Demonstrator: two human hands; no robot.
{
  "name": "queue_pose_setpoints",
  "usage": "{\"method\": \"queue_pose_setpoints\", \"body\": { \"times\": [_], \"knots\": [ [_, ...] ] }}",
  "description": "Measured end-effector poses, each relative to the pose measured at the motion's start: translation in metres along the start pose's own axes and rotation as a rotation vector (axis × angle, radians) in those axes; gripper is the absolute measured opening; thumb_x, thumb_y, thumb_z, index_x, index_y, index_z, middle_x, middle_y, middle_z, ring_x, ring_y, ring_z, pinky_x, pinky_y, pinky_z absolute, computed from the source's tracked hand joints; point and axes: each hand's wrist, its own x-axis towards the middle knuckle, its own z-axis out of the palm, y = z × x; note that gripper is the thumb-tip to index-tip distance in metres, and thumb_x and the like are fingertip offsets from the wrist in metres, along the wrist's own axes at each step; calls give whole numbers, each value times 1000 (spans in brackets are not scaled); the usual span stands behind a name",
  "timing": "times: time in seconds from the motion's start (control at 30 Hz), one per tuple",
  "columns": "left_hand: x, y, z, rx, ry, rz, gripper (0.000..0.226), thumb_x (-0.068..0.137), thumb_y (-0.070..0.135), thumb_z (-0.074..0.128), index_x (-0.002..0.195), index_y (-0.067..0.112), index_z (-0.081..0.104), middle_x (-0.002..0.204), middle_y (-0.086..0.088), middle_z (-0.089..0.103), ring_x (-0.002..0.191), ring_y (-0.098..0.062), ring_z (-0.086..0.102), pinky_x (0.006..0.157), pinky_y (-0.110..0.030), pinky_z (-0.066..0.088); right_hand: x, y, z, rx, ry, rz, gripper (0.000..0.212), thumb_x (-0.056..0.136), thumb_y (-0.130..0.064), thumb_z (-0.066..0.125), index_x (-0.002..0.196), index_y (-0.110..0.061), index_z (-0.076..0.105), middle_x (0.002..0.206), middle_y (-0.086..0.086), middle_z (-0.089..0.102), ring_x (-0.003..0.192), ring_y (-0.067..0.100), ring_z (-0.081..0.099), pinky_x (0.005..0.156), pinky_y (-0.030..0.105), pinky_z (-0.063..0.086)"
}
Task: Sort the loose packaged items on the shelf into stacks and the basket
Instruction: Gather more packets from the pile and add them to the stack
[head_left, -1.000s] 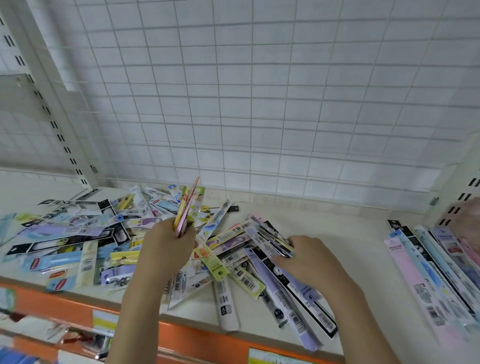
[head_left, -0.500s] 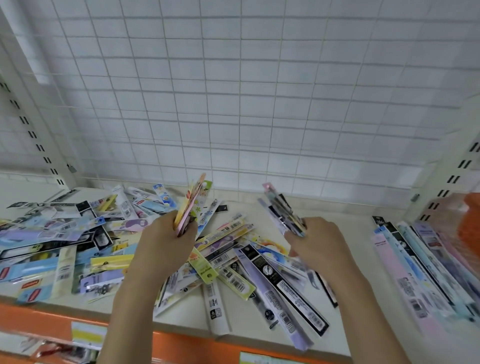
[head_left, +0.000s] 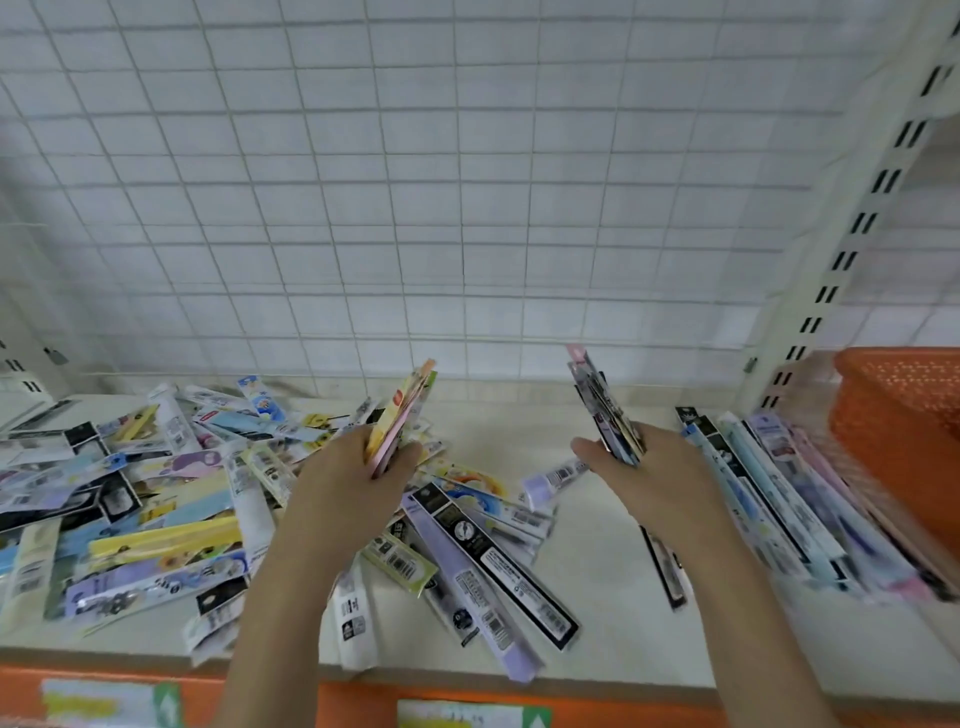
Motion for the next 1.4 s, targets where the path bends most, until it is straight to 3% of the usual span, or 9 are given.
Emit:
{"method": "queue_pose_setpoints", "body": {
  "times": [0.13, 0.3, 0.43, 0.63, 0.7, 1.0, 1.13, 1.23, 1.4],
  "knots": [
    [-2, 2, 3, 5, 11, -37, 42, 88, 37, 59, 62, 15, 33, 56, -2, 37, 51, -19, 35, 49, -30, 27, 3, 7, 0, -3, -17, 50, 24, 81, -32, 66, 84, -8, 64, 78, 8, 60, 82, 27, 62, 70, 32, 45],
    [-3, -6, -4, 38, 46, -119, 36, 89, 27, 59, 63, 20, 35, 58, -2, 41, 52, -17, 38, 48, -29, 27, 6, 4, 10, 38, -88, 53, 20, 81, -18, 59, 93, -13, 44, 72, 2, 53, 62, 20, 50, 55, 30, 38],
    [-9, -15, -19, 64, 148, -153, 34, 90, 23, 56, 62, 18, 37, 58, -3, 43, 52, -16, 40, 47, -28, 27, 6, -8, 20, -38, -167, 0, 35, 83, -23, 60, 104, -19, 33, 78, -2, 53, 71, 20, 55, 62, 31, 42],
    [-19, -33, -33, 92, 178, -221, 34, 90, 24, 55, 62, 16, 38, 56, -5, 45, 51, -20, 41, 47, -29, 28, -5, -27, 51, -259, -437, -191, 16, 86, -32, 57, 76, -23, 47, 72, -5, 53, 75, 23, 56, 59, 28, 41],
    [-23, -37, -36, 108, 190, -231, 36, 90, 24, 55, 61, 16, 37, 56, -6, 45, 51, -20, 40, 46, -28, 27, -10, -31, 61, -264, -454, -236, 12, 89, -32, 52, 89, -20, 51, 82, 1, 59, 79, 25, 58, 66, 31, 46],
    [-34, -48, -46, 106, 192, -239, 40, 91, 22, 55, 59, 15, 33, 53, -4, 37, 48, -18, 34, 45, -27, 23, -19, -43, 69, -381, -532, -156, 66, 59, -67, 72, 97, -15, 55, 79, -2, 56, 72, 18, 55, 60, 30, 40],
    [-33, -48, -46, 101, 181, -233, 40, 91, 22, 54, 59, 15, 32, 53, -4, 37, 48, -18, 33, 46, -28, 23, -22, -44, 71, -407, -535, -158, 50, 67, -49, 74, 96, -12, 58, 88, 2, 62, 80, 22, 60, 59, 29, 41],
    [-33, -49, -44, 95, 172, -220, 40, 91, 23, 53, 59, 14, 32, 53, -4, 37, 48, -19, 33, 46, -29, 24, -21, -42, 75, -393, -518, -164, 30, 74, -37, 66, 78, -11, 52, 74, 3, 56, 69, 24, 53, 53, 27, 35],
    [-29, -53, -44, 97, 176, -223, 39, 91, 23, 53, 61, 12, 31, 54, -5, 35, 49, -20, 30, 47, -29, 23, -17, -41, 70, -317, -502, -161, 33, 81, -31, 56, 61, -15, 34, 57, 1, 39, 57, 22, 38, 51, 28, 27]
  ]
}}
